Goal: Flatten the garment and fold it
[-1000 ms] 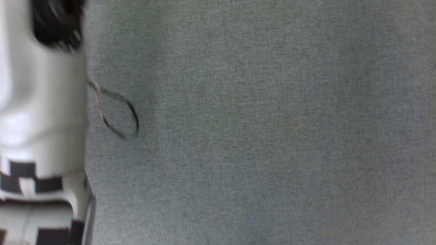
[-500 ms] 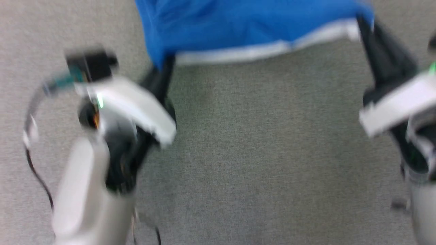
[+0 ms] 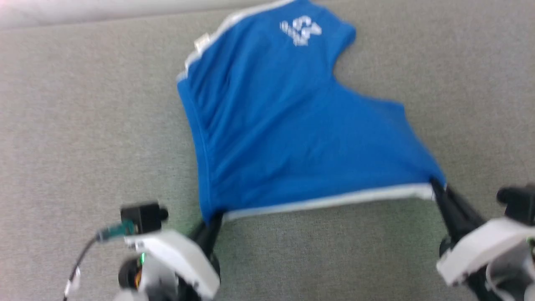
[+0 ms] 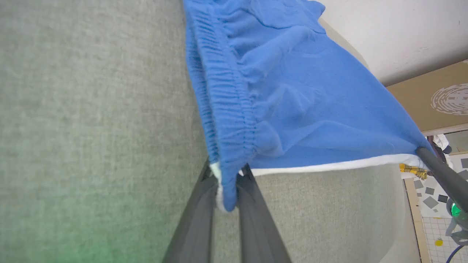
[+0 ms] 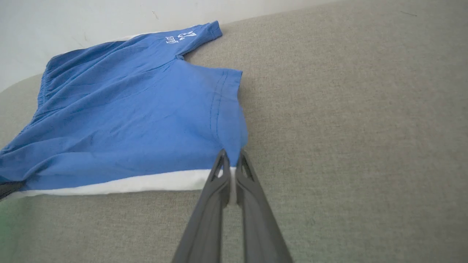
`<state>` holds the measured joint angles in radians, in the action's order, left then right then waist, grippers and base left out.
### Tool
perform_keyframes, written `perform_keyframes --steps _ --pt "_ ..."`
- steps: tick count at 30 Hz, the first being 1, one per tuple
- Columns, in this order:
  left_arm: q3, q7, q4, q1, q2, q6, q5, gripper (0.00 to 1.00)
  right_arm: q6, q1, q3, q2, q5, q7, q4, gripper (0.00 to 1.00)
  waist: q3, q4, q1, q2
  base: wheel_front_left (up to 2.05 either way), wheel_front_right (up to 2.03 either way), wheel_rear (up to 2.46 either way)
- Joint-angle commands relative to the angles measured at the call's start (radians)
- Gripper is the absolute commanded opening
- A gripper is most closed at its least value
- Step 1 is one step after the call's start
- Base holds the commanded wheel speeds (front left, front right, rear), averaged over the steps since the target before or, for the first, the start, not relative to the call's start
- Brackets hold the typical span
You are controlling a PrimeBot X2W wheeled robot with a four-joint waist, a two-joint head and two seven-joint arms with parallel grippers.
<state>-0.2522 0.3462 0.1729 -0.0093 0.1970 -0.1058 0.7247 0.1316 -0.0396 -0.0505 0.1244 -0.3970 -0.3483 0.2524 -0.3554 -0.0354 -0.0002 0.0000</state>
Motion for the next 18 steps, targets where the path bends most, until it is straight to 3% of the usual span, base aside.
perform_keyframes --steps 1,9,18 --pt "-0.001 0.003 0.005 0.022 0.007 0.008 0.007 0.00 -0.001 -0.017 -0.003 -0.004 -0.009 -0.004 0.008 0.00 0.039 0.010 0.0002 0.0000 0.00 0.00 0.00" --pt "-0.035 0.059 0.036 0.188 0.047 0.047 0.069 0.00 -0.001 -0.170 0.017 0.011 -0.057 -0.114 0.071 0.00 0.143 0.030 0.0002 0.0000 0.00 0.00 0.00" --pt "-0.044 0.103 0.119 0.333 0.100 0.050 0.100 0.00 -0.001 -0.341 0.022 0.052 -0.123 -0.284 0.194 0.00 0.242 0.040 0.0002 0.0000 0.00 0.00 0.00"
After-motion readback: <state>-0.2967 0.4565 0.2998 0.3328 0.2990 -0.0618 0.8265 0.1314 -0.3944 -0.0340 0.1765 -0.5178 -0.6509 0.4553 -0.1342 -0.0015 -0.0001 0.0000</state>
